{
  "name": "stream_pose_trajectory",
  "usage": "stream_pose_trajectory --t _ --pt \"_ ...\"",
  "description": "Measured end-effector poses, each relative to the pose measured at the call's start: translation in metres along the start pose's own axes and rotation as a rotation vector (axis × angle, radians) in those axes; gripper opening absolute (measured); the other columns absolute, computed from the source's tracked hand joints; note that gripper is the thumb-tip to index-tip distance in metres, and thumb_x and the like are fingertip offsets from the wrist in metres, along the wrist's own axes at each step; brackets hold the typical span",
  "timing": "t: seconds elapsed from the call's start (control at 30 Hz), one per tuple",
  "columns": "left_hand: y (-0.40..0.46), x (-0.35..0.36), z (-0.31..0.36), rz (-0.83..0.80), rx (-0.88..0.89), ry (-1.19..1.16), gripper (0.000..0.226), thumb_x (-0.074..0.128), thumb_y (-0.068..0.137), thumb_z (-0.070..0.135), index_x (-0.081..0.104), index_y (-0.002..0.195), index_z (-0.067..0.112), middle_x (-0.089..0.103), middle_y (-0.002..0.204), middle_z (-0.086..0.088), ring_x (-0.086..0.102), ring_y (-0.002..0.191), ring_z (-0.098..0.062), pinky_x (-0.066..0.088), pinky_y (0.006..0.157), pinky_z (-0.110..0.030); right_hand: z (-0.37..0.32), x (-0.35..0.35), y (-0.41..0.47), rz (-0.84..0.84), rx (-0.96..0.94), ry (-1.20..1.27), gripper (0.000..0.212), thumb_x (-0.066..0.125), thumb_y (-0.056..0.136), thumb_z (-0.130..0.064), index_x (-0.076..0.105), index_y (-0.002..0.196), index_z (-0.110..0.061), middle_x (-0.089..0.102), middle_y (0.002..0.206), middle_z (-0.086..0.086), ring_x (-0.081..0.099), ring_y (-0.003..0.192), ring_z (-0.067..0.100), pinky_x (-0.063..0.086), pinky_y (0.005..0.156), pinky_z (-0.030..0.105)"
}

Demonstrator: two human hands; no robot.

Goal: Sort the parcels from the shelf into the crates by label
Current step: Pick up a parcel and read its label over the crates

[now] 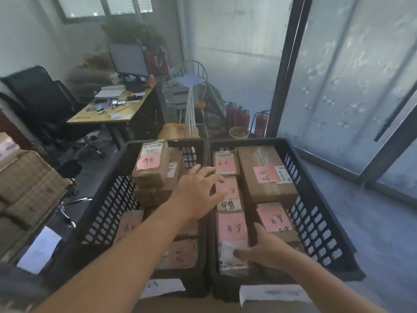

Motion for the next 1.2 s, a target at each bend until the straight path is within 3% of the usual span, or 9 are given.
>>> stream_pose_trajectory --t 0.07,0.2,0.3,0.5,0.57,0.67,0.77,0.97,1.2 --pt "-0.011 -0.010 -0.003 0.056 -0.072 -0.007 0.051 0.039 0.096 0.069 0.048 0.142 0.048 0.030 0.168 0.008 0.012 0.160 -0.025 0.022 0.126 -0.058 -0.011 -0.025 -0.006 0.058 -0.121 -0.021 0.122 0.082 0.080 -0.061 0.005 0.168 -0.024 0.031 0.170 0.002 0.037 0.153 0.026 0.037 0.119 0.041" --pt "-0.057 -0.035 0.001 0.240 -0.262 -0.181 0.054 0.050 0.095 0.066 0.044 0.146 0.048 0.027 0.167 0.015 0.010 0.159 -0.015 0.019 0.125 -0.053 -0.049 -0.075 -0.026 0.105 -0.414 -0.153 0.126 0.074 0.067 -0.082 0.008 0.166 -0.039 0.041 0.164 -0.009 0.048 0.143 0.017 0.047 0.115 0.041" --pt "-0.110 -0.044 0.006 0.373 -0.414 -0.279 0.066 0.052 0.087 0.074 0.037 0.148 0.053 0.025 0.165 0.023 0.012 0.158 -0.011 0.025 0.125 -0.058 -0.088 -0.098 -0.049 0.084 -0.653 -0.214 0.115 0.073 0.074 -0.078 0.008 0.163 -0.047 0.038 0.163 -0.016 0.042 0.145 0.012 0.041 0.119 0.039" --pt "-0.234 -0.093 0.016 0.537 -0.631 -0.148 0.087 0.051 0.079 0.084 0.025 0.155 0.051 0.018 0.168 0.023 0.003 0.159 -0.007 0.020 0.128 -0.054 -0.183 -0.082 -0.131 -0.042 -1.061 -0.312 0.120 0.066 0.063 -0.090 0.003 0.159 -0.058 0.020 0.166 -0.028 0.025 0.148 0.000 0.031 0.121 0.037" --pt "-0.288 -0.117 0.025 0.599 -0.711 -0.067 0.091 0.057 0.080 0.082 0.023 0.157 0.048 0.017 0.169 0.021 0.004 0.158 -0.007 0.019 0.126 -0.052 -0.213 -0.058 -0.169 -0.109 -1.174 -0.323 0.121 0.068 0.061 -0.089 0.003 0.159 -0.059 0.021 0.163 -0.030 0.022 0.144 -0.005 0.030 0.122 0.037" --pt "-0.384 -0.149 0.044 0.730 -0.805 0.041 0.088 0.066 0.083 0.075 0.023 0.156 0.050 0.017 0.168 0.022 0.006 0.154 0.002 0.021 0.125 -0.042 -0.252 -0.007 -0.239 -0.193 -1.338 -0.368 0.122 0.068 0.057 -0.091 0.003 0.156 -0.063 0.023 0.166 -0.027 0.029 0.150 0.004 0.033 0.123 0.044" --pt "-0.491 -0.164 0.064 0.815 -0.911 0.124 0.089 0.064 0.082 0.078 0.023 0.156 0.050 0.017 0.166 0.026 0.002 0.149 0.010 0.023 0.120 -0.031 -0.278 0.053 -0.321 -0.306 -1.496 -0.373 0.123 0.068 0.056 -0.089 0.004 0.157 -0.063 0.018 0.167 -0.029 0.025 0.149 0.001 0.030 0.122 0.041" --pt "-0.714 -0.174 0.140 0.915 -1.178 0.306 0.087 0.061 0.083 0.079 0.019 0.156 0.055 0.010 0.168 0.031 -0.006 0.157 0.003 0.011 0.121 -0.031 -0.289 0.178 -0.497 -0.547 -1.759 -0.303 0.116 0.072 0.060 -0.084 0.007 0.154 -0.068 0.019 0.161 -0.035 0.023 0.143 -0.006 0.028 0.117 0.032" --pt "-0.973 -0.185 0.252 0.954 -1.478 0.469 0.097 0.055 0.074 0.089 0.013 0.156 0.060 0.009 0.168 0.032 -0.006 0.157 0.002 0.018 0.126 -0.042 -0.281 0.315 -0.714 -0.721 -2.016 -0.225 0.123 0.069 0.056 -0.090 0.004 0.157 -0.064 0.011 0.164 -0.040 0.017 0.149 -0.011 0.022 0.119 0.027"
Point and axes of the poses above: each hand's wrist, its own y-axis towards the middle knuckle, its own x-axis out of the palm, z = x × y, the point moved 8 cm from there along y, towards the middle knuckle
